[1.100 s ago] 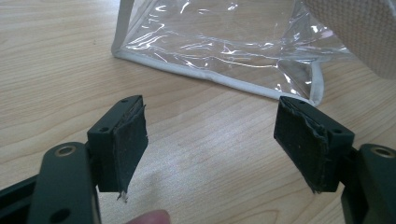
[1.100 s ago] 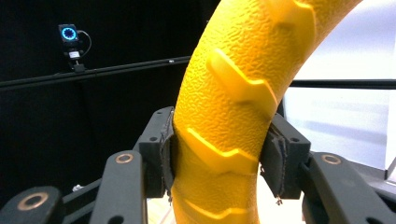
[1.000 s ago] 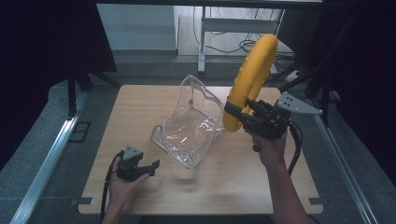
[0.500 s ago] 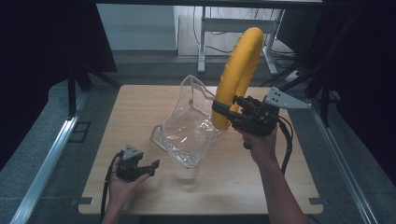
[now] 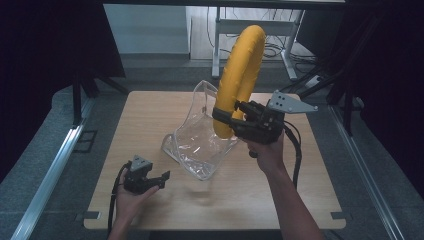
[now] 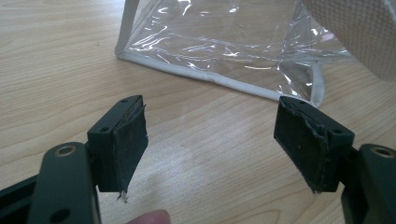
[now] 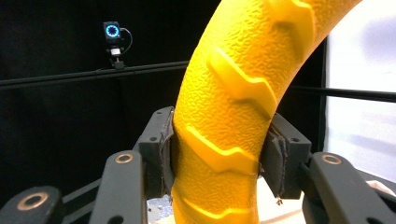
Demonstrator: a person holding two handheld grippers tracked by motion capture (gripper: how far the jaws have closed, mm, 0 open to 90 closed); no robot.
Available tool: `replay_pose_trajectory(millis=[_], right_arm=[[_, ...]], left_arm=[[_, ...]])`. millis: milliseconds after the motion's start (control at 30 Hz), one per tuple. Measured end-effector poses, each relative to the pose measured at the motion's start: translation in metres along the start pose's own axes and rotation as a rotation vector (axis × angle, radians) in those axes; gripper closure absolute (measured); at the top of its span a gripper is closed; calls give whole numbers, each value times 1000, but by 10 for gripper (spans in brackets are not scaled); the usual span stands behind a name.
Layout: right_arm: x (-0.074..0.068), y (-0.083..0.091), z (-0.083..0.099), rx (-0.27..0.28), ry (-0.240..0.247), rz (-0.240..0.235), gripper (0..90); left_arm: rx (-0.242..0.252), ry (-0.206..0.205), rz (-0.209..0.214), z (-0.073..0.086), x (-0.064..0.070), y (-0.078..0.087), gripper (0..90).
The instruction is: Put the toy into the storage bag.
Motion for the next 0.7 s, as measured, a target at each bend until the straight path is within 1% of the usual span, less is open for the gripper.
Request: replay_pose_trajectory(millis=[200, 267, 700], right_arm=[[-5, -5, -3, 4, 7, -14, 504], [-8, -9, -2, 0, 17, -22, 504], [-17, -26, 3, -18, 23, -63, 504]], left_arm=[[-1, -2, 1, 0, 1, -1, 256], [-1, -2, 1, 0, 0, 0, 256], [1, -2, 1, 0, 0, 0, 256]])
Point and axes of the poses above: each handheld gripper's, and its own axes: y roughly backward along the jaws, z roughly out of its underside, x roughly to its right, the point moved 5 cm from there along -y, roughly forward along the jaws, and after that the axes turned 6 degrees about -x, right-handed, at the moved point
